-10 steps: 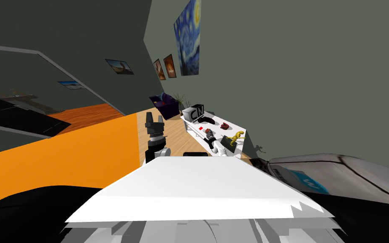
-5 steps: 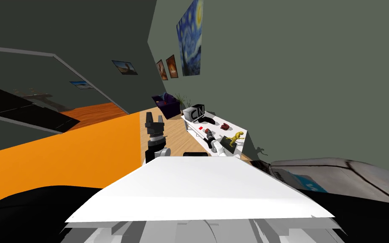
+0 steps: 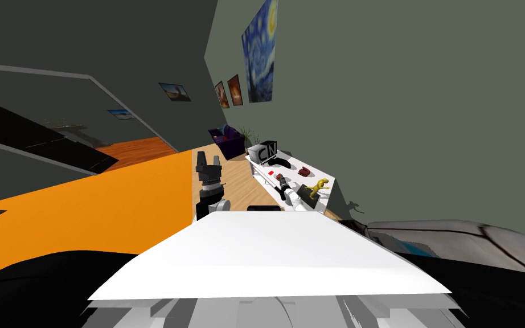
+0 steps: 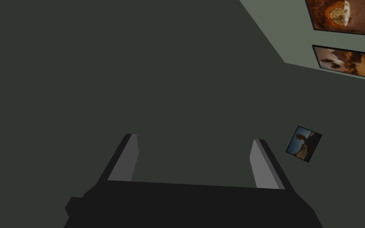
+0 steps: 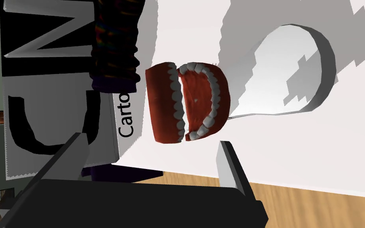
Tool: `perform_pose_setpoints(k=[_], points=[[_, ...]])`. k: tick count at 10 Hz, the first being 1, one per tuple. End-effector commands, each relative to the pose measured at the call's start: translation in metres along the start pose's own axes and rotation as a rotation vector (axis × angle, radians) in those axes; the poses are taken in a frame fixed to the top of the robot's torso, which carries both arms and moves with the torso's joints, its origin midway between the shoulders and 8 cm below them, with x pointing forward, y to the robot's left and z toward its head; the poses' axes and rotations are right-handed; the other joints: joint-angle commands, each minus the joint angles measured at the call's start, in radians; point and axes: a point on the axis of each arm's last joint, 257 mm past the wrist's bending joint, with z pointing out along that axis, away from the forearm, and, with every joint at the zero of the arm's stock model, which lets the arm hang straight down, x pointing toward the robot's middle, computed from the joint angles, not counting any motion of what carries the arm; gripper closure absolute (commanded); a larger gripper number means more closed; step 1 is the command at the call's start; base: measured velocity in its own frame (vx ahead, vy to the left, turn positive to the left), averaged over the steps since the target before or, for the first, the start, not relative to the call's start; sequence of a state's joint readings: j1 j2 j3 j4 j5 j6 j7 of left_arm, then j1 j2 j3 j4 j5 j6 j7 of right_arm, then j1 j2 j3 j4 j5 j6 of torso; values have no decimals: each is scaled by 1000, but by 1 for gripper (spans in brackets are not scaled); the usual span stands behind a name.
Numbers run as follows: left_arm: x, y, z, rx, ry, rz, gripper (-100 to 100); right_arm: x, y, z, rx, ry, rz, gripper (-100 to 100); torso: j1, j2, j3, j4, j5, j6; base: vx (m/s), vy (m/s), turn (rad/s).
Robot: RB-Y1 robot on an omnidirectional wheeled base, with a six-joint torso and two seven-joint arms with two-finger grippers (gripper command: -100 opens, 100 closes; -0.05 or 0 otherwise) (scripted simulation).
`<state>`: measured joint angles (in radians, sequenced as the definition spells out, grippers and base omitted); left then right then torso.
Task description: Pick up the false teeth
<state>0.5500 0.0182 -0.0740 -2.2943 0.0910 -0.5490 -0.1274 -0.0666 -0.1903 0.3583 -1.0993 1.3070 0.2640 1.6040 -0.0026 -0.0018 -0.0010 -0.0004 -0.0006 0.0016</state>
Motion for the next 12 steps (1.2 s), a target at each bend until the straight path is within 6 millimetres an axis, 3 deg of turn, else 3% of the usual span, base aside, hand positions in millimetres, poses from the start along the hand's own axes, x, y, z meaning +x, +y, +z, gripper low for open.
perform_pose_setpoints(k=[1, 4, 5, 6, 12], points=[[0, 0, 0, 0, 0, 0, 0, 5, 1, 3, -4, 8, -71, -100, 0, 0, 0, 0, 0, 0, -10, -37, 50], [0, 0, 0, 0, 0, 0, 0, 7, 2, 5, -5, 13, -110, -100, 1, 0, 0, 0, 0, 0, -3, -20, 29], [0, 0, 0, 0, 0, 0, 0, 8, 2, 5, -5, 14, -115, 0, 2, 0, 0, 0, 0, 0, 0, 0, 0], [0, 0, 0, 0, 0, 0, 0, 19, 8, 2, -7, 30, -106, -100, 3, 0, 0, 0, 1, 0, 26, 10, 127], [0, 0, 0, 0, 0, 0, 0, 44, 20, -7, -11, 65, -89, -100, 3, -3, -2, -1, 1, 0, 42, 13, 75]])
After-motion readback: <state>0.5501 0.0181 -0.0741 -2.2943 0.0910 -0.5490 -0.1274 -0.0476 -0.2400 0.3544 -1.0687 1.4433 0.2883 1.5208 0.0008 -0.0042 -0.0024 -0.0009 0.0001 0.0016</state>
